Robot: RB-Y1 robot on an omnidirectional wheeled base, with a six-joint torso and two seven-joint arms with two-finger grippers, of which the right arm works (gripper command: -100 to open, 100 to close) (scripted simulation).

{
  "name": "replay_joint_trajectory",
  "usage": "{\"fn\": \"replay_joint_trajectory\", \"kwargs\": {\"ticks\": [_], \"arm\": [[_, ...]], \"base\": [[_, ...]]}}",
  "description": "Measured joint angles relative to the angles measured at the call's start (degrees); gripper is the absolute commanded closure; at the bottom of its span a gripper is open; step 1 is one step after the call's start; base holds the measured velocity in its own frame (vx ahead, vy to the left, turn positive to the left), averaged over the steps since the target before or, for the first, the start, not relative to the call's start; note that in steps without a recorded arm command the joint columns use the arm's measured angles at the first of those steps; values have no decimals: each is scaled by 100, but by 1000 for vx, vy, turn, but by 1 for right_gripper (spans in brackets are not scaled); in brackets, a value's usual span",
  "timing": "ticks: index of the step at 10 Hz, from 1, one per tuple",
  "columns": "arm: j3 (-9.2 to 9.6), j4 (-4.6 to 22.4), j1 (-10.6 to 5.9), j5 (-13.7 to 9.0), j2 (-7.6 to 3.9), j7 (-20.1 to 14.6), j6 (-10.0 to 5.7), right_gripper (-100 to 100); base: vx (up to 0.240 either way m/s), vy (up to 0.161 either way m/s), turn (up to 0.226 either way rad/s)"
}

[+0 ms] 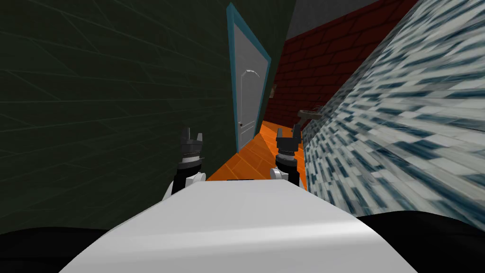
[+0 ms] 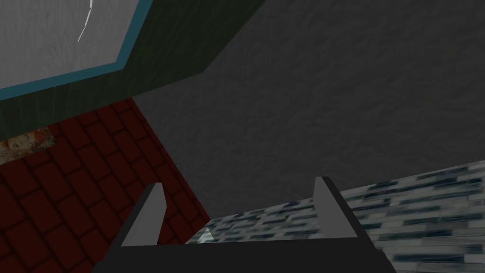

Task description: Pull the door open

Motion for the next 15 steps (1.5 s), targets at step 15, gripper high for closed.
{"fn": "replay_joint_trajectory", "kwargs": {"ticks": [15], "arm": [[-891, 1616, -630, 1977, -371, 994, -129, -100]], "base": [[98, -56, 159]]}}
